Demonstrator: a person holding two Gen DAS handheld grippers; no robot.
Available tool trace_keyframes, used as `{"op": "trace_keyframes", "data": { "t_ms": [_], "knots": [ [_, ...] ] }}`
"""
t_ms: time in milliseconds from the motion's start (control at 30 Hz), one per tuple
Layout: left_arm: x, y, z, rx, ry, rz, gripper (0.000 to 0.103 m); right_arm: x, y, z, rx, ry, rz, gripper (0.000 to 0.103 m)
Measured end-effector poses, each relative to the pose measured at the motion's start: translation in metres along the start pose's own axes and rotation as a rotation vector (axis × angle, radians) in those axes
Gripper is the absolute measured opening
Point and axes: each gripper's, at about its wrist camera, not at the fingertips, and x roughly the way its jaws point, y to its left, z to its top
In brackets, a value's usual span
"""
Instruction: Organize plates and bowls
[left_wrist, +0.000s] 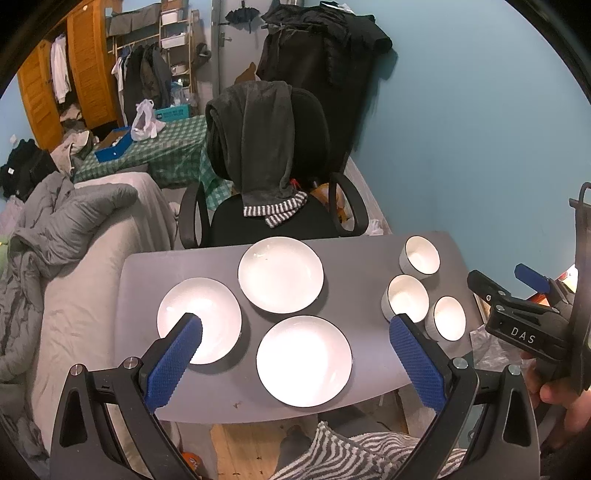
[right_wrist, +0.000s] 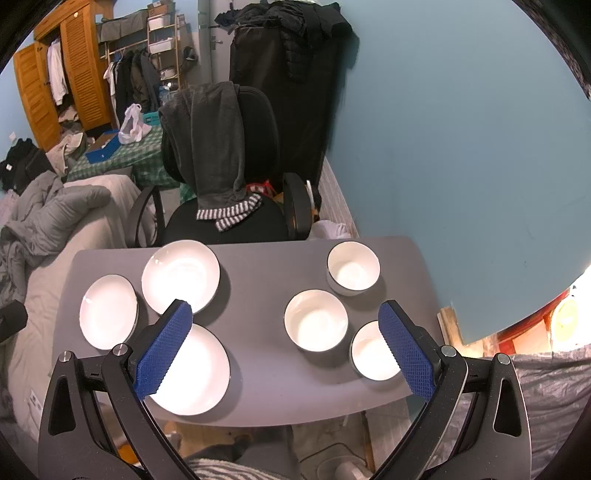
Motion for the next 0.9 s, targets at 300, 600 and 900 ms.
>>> {"op": "trace_keyframes", "data": {
  "t_ms": [300, 600, 900],
  "knots": [
    [0.0008, 0.0024, -0.0009, -0.006, 0.004, -0.008, 0.103, 0.0013, 0.0002, -0.0003, 0.000, 0.002, 0.003, 0.099],
    [0.0014, 0.0022, -0.0047, -0.012, 0.005, -0.010, 0.103, 0.0012, 0.0013, -0.0011, 0.000, 0.000, 0.009, 0.099],
    [0.0011, 0.0045, -0.0066, -0.011, 0.004, -0.009, 0.103, 0.0020, 0.0031, -0.0025, 0.003, 0.000, 0.009, 0.099]
  ]
}}
